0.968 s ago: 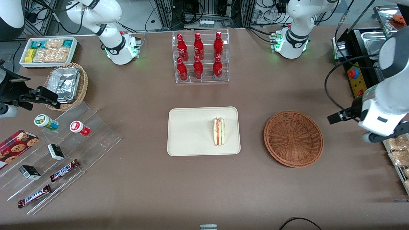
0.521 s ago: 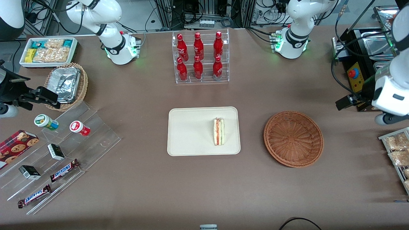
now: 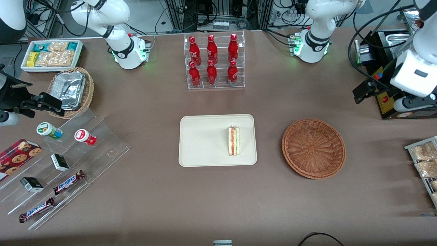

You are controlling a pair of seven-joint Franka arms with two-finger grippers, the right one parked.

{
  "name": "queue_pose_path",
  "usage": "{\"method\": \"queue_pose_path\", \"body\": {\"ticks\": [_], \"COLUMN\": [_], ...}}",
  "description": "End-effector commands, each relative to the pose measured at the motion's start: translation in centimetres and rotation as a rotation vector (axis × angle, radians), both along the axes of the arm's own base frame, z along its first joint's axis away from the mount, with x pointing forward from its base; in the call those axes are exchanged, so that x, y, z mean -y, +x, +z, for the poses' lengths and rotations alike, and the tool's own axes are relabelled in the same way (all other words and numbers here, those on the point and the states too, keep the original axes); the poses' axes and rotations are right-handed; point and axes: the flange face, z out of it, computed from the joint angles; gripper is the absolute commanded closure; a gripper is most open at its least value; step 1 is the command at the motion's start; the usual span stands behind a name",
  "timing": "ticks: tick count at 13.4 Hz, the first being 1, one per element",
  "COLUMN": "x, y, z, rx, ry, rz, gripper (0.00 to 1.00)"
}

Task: Place sandwich from basket to tray

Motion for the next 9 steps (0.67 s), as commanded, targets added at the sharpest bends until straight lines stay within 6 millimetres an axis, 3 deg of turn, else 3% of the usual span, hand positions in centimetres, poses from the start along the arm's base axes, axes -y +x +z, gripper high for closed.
{"method": "queue_pose_path", "body": {"ticks": [1,5,6,9], "x": [-0.3,-0.9,-0.3,-0.9], "y": [-1.6,-2.5,-3.0,-3.4], "z": [1.0,1.5,1.1,-0.8], "rx": [0.019,0.015,-0.002,-0.047], "ry": [0.010,0.009,0.005,-0.064], "rz": [-0.027,-0.043,-0.074,-0.063], "gripper": [0.00,0.00,0.00,0.00]}}
